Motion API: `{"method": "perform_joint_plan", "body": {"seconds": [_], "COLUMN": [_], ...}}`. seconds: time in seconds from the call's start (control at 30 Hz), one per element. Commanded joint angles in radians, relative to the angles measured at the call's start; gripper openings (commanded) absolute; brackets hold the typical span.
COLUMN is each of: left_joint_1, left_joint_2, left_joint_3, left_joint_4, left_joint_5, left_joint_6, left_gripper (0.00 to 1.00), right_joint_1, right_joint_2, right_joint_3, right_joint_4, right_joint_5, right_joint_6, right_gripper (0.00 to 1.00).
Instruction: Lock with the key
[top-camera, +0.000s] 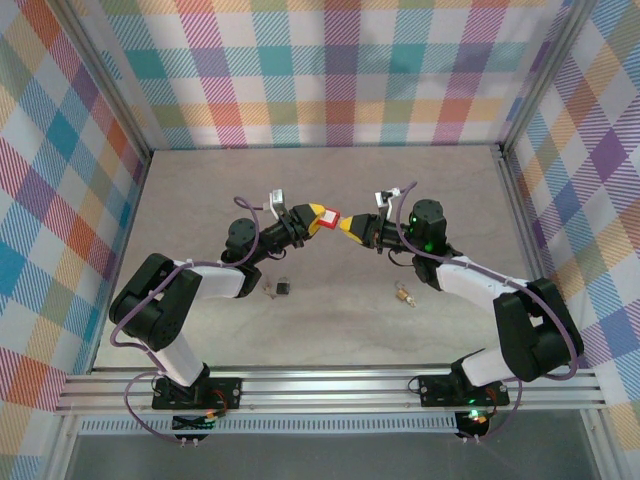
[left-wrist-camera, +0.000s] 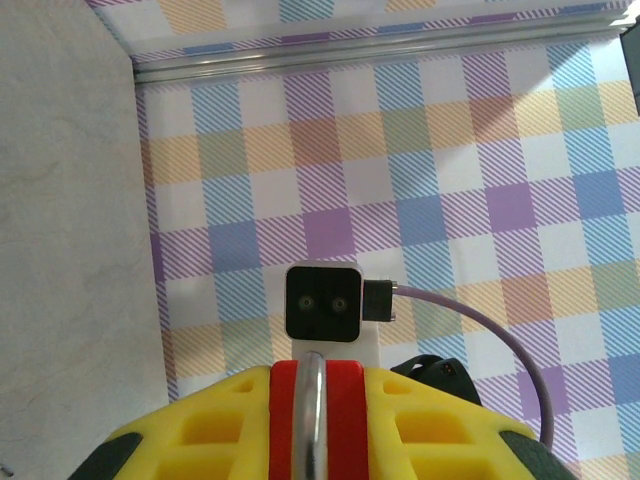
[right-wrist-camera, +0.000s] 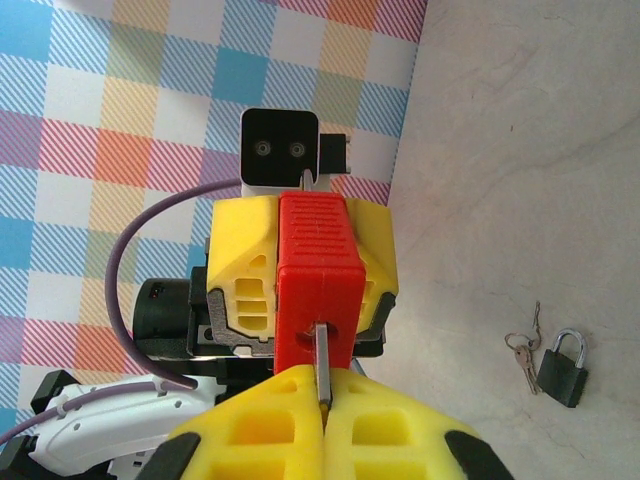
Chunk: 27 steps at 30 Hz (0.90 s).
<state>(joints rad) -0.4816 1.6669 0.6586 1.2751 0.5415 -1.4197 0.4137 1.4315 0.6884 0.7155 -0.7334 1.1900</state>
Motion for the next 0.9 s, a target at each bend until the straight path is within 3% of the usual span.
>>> {"method": "perform_joint_plan", "body": {"seconds": [0.0, 0.87], "left_joint_1": [0.022, 0.067], "left_joint_2": [-0.046, -0.085], "left_joint_3": [-0.001, -0.013], "left_joint_4": [0.070, 0.073], "left_joint_5": [-0.017, -0.040], "left_joint_6": [0.003, 0.002], "left_gripper": [0.00, 0.00], "right_joint_1": [0.005, 0.005], "right_joint_2": [0.005, -0.022], "right_joint_3": [-0.035, -0.162], "right_joint_4": [0.007, 0.042], "right_joint_5": [0.012, 0.005], "right_joint_6": [-0.024, -0.046], "right_gripper": [0.00, 0.00]}}
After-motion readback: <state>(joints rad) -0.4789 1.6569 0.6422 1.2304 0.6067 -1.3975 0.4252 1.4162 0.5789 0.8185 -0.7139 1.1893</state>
